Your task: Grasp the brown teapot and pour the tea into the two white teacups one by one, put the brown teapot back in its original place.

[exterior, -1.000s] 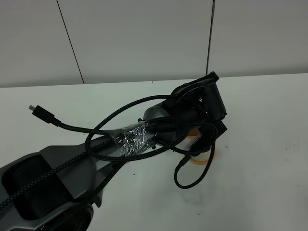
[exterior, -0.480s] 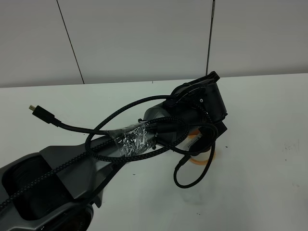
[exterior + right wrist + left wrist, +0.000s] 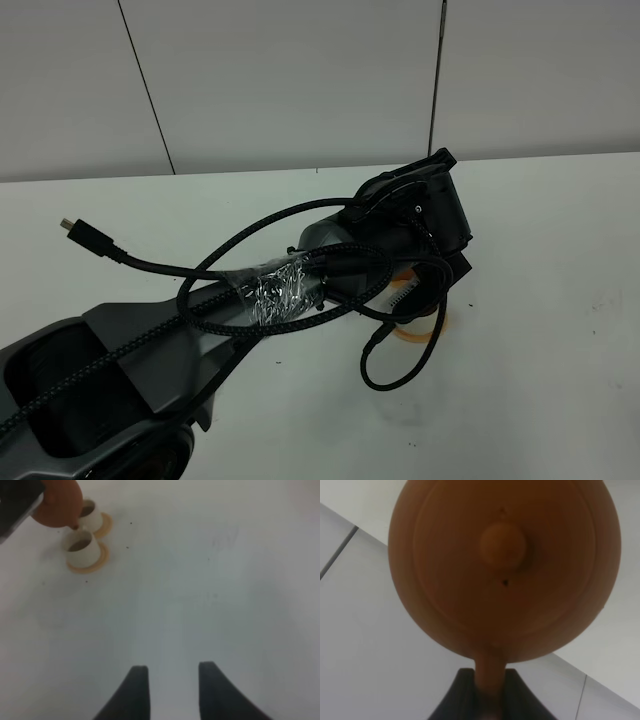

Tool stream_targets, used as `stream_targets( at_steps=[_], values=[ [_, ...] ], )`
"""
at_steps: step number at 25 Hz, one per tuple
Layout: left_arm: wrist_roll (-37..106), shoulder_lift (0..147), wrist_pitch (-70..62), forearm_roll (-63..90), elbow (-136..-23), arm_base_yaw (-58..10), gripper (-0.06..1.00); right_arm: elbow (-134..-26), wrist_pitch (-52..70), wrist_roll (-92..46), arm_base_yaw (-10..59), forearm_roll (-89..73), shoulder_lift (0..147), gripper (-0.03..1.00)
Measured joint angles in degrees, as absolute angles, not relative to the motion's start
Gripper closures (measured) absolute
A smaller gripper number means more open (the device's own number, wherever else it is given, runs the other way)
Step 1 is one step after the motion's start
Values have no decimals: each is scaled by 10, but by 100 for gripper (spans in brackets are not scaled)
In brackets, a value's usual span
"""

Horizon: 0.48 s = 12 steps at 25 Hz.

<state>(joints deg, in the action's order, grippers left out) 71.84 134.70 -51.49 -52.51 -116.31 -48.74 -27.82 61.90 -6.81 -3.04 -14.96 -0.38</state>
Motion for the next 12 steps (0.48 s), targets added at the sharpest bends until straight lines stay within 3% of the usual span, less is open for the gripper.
stream_targets(
  at_steps=[12],
  values=[
    [724, 1347, -515, -525, -1163, -487, 78, -278, 619, -68, -30, -150, -4, 73]
  ],
)
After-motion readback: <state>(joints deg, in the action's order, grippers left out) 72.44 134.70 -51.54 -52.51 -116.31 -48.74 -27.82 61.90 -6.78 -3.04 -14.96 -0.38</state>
